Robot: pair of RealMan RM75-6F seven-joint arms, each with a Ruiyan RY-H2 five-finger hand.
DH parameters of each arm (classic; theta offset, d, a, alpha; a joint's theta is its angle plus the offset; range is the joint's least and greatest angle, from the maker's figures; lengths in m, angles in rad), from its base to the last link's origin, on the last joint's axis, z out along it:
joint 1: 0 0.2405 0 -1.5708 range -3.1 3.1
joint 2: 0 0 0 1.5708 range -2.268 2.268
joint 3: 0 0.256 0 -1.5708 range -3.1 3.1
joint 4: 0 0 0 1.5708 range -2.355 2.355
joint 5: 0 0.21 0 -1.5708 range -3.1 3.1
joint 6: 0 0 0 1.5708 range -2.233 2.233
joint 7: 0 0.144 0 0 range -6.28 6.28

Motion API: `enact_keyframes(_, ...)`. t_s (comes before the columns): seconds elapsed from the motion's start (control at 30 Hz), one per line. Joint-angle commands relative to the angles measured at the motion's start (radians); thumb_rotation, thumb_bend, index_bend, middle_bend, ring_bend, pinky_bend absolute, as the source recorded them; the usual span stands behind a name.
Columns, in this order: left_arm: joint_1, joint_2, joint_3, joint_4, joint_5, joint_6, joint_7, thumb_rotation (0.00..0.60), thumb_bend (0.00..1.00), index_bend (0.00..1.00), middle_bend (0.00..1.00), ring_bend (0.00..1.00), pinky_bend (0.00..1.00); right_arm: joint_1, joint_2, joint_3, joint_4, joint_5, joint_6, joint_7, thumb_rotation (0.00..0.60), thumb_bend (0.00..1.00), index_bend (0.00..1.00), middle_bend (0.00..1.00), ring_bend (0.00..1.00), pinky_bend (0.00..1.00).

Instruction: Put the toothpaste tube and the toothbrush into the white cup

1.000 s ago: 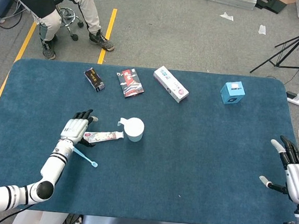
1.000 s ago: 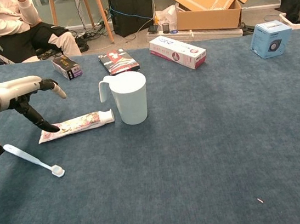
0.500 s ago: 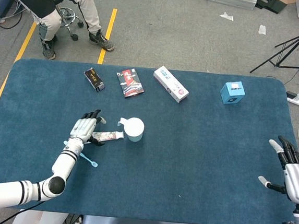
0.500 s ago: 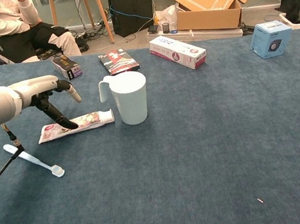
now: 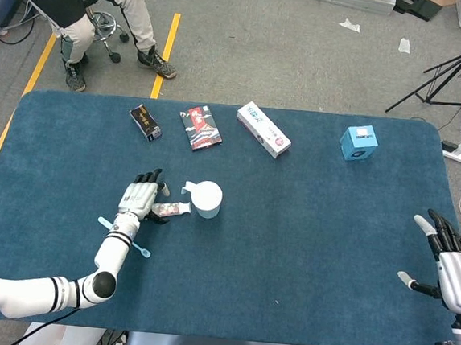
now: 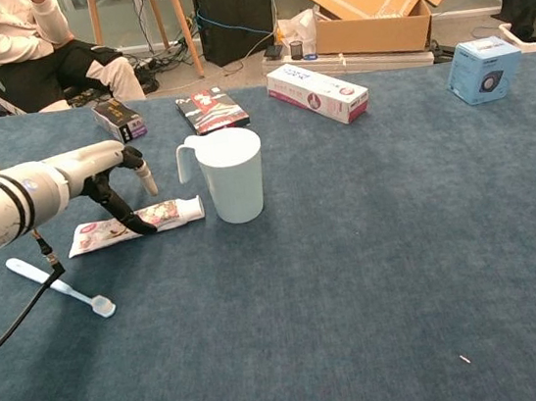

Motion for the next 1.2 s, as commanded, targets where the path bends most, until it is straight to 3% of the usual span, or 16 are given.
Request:
enact_keyframes(0.03,-0.006,-0.019,-0.003,0.022,-0.004,0.012,0.005,0.6,0.02,0.39,0.0,0.0,0.0,0.001,0.0,0.0,0.0,0.0,-0.001,-0.001,0.6,0.04,0.13,0.0,0.0,0.18)
enact_keyframes(0.8,-0.011,-0.089,-0.024,0.115,-0.018,0.028,0.037,0.6,0.02,0.57,0.0,0.0,0.0,0.005,-0.003,-0.004,0.007,-0.007,-0.009,-0.001,0.6,0.04,0.14,0.0,0.0,0.18)
enact_keyframes(1.2,-0.012,-0.102,-0.035,0.138,-0.022,0.016,0.049,0.6,0.02,0.54,0.0,0.0,0.0,0.008,-0.005,-0.006,0.008,-0.009,-0.015,-0.004,0.6,0.04,0.13,0.0,0.0,0.18)
